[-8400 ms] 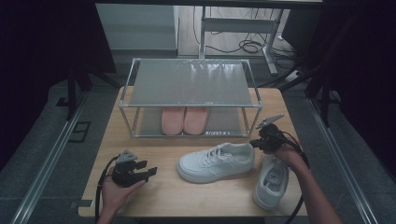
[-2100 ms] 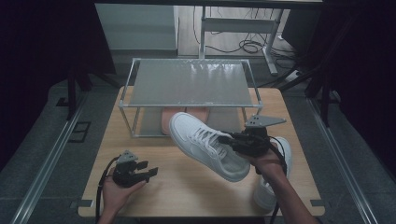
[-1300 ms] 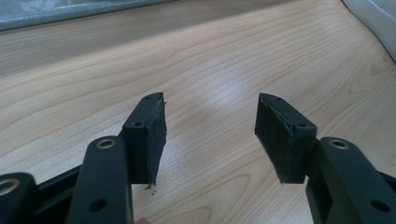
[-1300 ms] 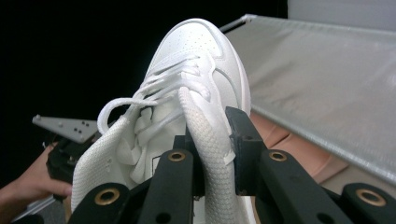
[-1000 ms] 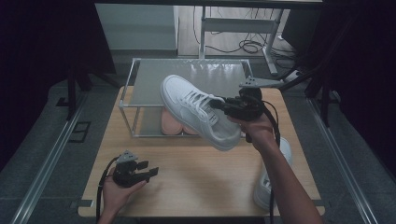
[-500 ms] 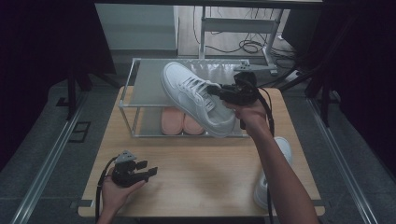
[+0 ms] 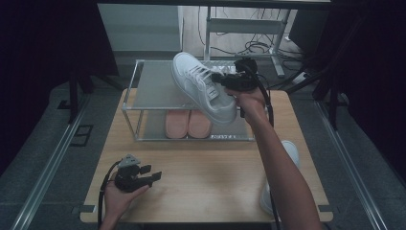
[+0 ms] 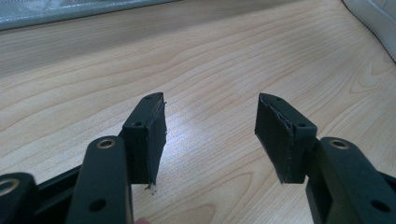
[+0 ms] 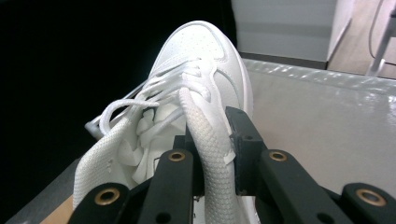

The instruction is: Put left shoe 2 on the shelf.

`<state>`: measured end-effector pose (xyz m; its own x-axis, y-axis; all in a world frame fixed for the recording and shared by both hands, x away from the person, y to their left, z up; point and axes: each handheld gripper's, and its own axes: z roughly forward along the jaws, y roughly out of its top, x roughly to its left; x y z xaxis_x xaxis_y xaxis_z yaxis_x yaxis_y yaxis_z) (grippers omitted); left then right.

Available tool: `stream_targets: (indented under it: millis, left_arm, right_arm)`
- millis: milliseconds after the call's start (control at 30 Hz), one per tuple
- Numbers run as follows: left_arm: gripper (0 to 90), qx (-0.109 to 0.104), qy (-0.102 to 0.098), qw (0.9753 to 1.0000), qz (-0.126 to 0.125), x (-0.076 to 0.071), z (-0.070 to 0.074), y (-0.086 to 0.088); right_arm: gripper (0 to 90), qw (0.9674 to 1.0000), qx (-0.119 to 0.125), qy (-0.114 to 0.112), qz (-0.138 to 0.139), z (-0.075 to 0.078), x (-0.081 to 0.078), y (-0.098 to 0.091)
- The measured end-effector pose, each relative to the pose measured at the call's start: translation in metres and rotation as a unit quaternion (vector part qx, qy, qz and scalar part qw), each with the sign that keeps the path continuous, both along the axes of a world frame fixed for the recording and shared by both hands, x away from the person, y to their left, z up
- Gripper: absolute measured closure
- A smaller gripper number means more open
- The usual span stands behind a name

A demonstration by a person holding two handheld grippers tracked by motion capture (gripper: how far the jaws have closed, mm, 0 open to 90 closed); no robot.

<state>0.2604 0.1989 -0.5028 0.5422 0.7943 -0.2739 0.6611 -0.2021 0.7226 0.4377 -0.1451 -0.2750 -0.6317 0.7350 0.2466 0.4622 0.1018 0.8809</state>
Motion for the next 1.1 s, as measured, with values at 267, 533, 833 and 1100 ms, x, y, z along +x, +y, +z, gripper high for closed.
stream_targets:
  millis: [267, 533, 833, 1100]
  left_arm:
    - [43.6, 0.001, 0.0, 1.0, 0.0, 0.001, 0.0, 0.0]
    - [43.6, 0.002, 0.002, 1.0, 0.001, 0.003, -0.002, 0.002]
    - [43.6, -0.001, 0.0, 1.0, 0.002, 0.003, 0.0, 0.004]
    - [43.6, -0.002, 0.001, 1.0, 0.004, 0.004, -0.001, 0.007]
  right_arm:
    - [80.4, 0.9993, 0.003, 0.018, -0.032, -0.001, 0.025, 0.005]
    - [80.3, 0.9972, -0.002, 0.033, -0.066, 0.002, 0.052, 0.018]
    - [80.3, 0.994, -0.003, 0.053, -0.095, -0.003, 0.082, 0.038]
    - [80.1, 0.9889, 0.005, 0.074, -0.129, -0.019, 0.109, 0.048]
